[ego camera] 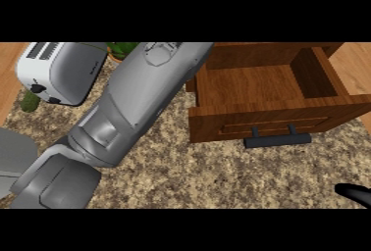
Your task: Pick up the can, place it into the drawer and close the drawer
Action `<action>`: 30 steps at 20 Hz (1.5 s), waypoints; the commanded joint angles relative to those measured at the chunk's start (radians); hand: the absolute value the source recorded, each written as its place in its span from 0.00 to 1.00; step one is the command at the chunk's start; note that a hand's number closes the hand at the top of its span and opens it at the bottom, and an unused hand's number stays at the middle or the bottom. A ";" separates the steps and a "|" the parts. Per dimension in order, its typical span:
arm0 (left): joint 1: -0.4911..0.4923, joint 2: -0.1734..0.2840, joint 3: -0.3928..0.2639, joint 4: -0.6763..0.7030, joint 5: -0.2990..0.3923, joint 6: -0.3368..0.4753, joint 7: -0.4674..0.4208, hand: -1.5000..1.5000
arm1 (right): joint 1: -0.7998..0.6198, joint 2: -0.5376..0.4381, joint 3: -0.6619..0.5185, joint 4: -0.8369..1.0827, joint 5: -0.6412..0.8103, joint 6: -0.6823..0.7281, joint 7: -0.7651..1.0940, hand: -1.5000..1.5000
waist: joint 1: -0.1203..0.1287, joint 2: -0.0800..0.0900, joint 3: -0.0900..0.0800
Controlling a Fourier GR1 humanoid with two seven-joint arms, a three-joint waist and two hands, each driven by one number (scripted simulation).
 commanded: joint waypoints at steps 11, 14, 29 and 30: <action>-0.038 0.000 -0.096 0.111 0.103 0.174 -0.060 0.00 | -0.043 -0.020 0.061 -0.063 0.048 -0.008 0.063 0.00 | -0.030 0.004 0.000; -0.073 0.000 -0.073 0.153 0.106 0.177 -0.088 0.00 | -0.040 -0.049 0.061 -0.007 0.097 0.033 -0.050 0.00 | -0.036 0.015 0.002; -0.114 0.000 -0.041 0.154 0.219 0.167 -0.129 0.00 | -0.226 -0.199 0.235 0.213 0.524 0.032 -0.168 0.00 | 0.020 0.013 0.000; -0.102 0.000 -0.041 0.140 0.230 0.165 -0.140 0.00 | -0.231 -0.188 0.276 0.247 0.575 0.011 -0.211 0.00 | 0.025 0.012 0.000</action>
